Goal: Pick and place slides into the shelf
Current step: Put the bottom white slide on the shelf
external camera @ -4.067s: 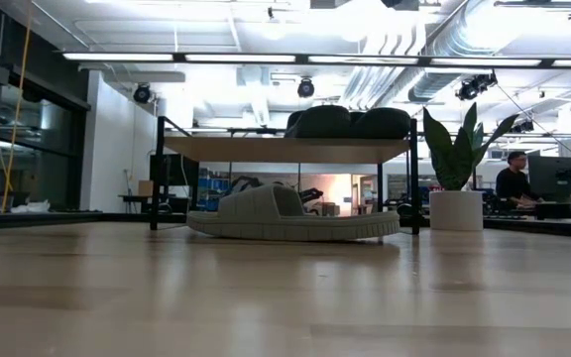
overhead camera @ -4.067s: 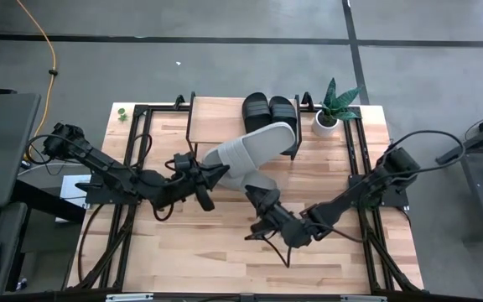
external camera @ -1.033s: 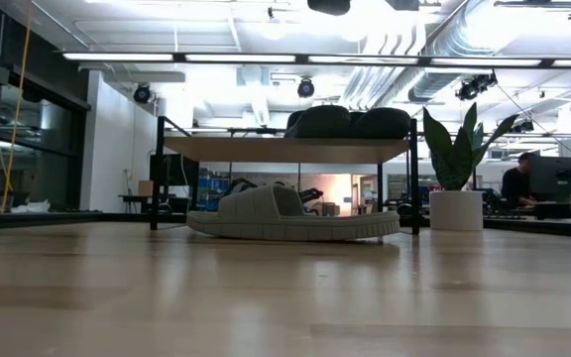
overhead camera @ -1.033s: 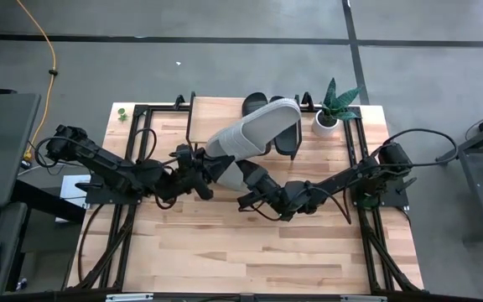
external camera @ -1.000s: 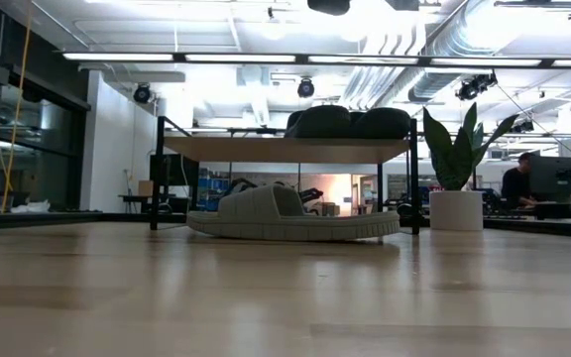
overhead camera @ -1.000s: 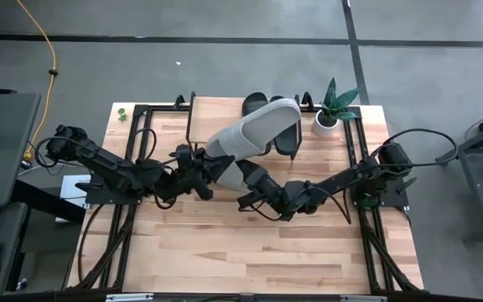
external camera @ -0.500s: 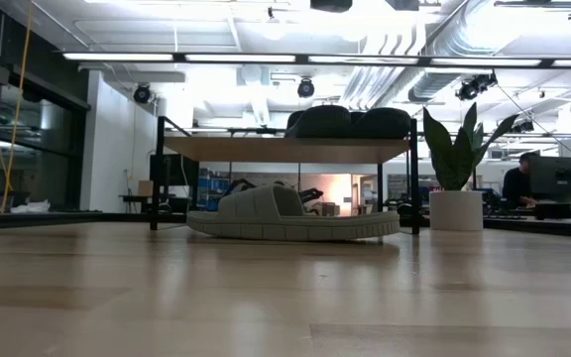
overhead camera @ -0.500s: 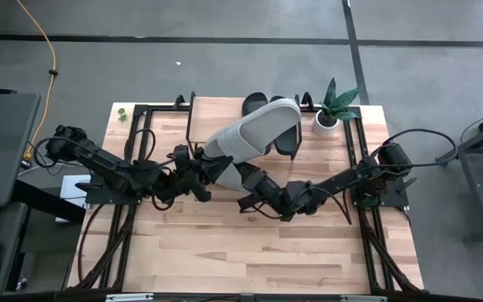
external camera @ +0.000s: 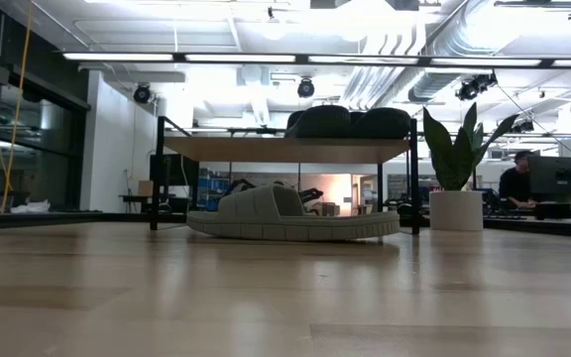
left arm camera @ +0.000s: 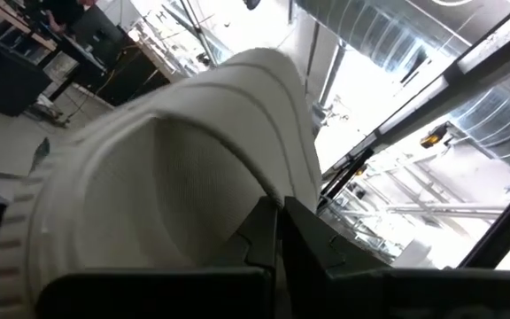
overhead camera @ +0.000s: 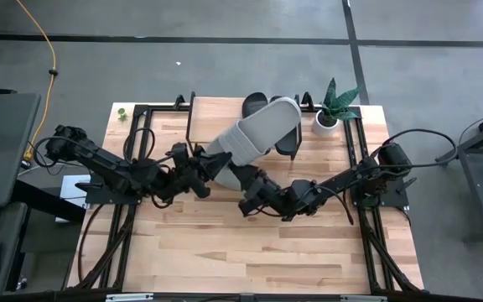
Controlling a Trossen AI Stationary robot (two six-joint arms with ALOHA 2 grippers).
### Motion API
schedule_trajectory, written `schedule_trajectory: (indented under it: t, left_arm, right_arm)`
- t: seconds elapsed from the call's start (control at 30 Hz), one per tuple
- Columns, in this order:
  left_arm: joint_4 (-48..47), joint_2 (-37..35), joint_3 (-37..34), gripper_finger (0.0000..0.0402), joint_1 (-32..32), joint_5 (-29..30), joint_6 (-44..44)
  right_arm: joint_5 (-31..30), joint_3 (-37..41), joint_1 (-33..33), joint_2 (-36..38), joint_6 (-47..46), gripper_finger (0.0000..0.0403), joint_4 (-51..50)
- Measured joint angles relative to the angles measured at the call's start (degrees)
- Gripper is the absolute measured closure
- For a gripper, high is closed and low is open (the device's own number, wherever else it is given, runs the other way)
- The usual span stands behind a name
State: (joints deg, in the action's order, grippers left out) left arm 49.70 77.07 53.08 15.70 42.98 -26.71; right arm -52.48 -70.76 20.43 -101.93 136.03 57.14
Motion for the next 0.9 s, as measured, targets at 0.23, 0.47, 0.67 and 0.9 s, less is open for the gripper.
schedule_trajectory:
  t: [0.23, 0.47, 0.67, 0.9]
  left_arm:
    - [-1.4, 0.1, -0.2, 0.0401, 0.0, -0.2, -0.1]
    - [-0.9, 0.2, -0.2, 0.0401, 0.0, 0.1, -0.1]
    - [-0.4, 0.2, -0.2, 0.0401, -0.8, -0.1, 0.1]
    - [-0.4, 0.2, -0.2, 0.0401, -1.5, -0.1, 0.6]
  right_arm:
    - [1.5, 0.0, 0.0, 0.0, 2.9, 0.0149, 3.7]
    - [-1.7, 0.0, 0.0, 0.0, -1.3, 0.0219, 2.2]
    - [-2.9, 0.0, -0.1, 0.0, -2.9, 0.0261, 1.4]
    - [-4.4, 0.0, -0.1, 0.0, -6.4, 0.0278, 0.9]
